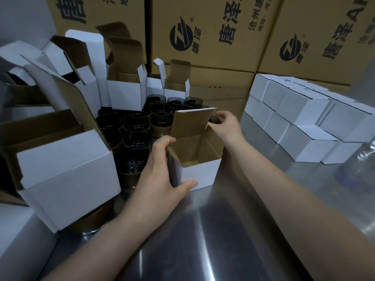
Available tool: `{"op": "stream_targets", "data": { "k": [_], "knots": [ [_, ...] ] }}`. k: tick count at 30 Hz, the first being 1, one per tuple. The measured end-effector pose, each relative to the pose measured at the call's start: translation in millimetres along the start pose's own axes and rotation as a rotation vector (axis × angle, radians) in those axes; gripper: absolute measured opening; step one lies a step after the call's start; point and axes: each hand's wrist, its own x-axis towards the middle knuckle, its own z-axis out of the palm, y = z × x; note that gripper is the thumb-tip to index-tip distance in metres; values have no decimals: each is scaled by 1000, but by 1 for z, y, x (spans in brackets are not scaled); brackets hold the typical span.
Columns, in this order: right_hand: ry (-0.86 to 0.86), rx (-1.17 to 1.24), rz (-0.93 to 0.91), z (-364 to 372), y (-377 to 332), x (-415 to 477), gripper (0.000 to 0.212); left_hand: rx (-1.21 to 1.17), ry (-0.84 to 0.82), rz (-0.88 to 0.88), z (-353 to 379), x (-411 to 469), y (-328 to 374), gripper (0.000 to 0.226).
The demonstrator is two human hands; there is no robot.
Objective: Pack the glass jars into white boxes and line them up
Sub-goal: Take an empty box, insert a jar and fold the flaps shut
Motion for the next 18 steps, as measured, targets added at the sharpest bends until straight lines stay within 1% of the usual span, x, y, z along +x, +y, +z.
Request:
{"op": "stream_targets", "data": {
  "k": [3,6,9,12,13,16,17,18],
  "knots": [
    [45,78,5,-4,2,-8,74,12,-18,4,-1,-2,2,91],
    [59,292,58,-12,2,-18,72,20,-36,1,-1,-2,5,98],
    [22,511,118,-21,-2,-26,65,12,-36,-20,-1,-1,8,100],
    [-41,692,214,-28,-6,-33,60,1,-47,-53,1,4,13,99],
    [-53,729,222,-31,-7,-35,53,4,-59,-65,2,7,14,99],
    [-99,863,189,-39,-7,-39,19,-16,-86,-118,5,18,16,100],
    [-119,926,191,-42,-7,-40,10,-31,-80,-132,6,22,16,100],
    [-135,989,200,-44,-8,-41,5,-49,-66,-142,7,25,16,100]
  ]
}}
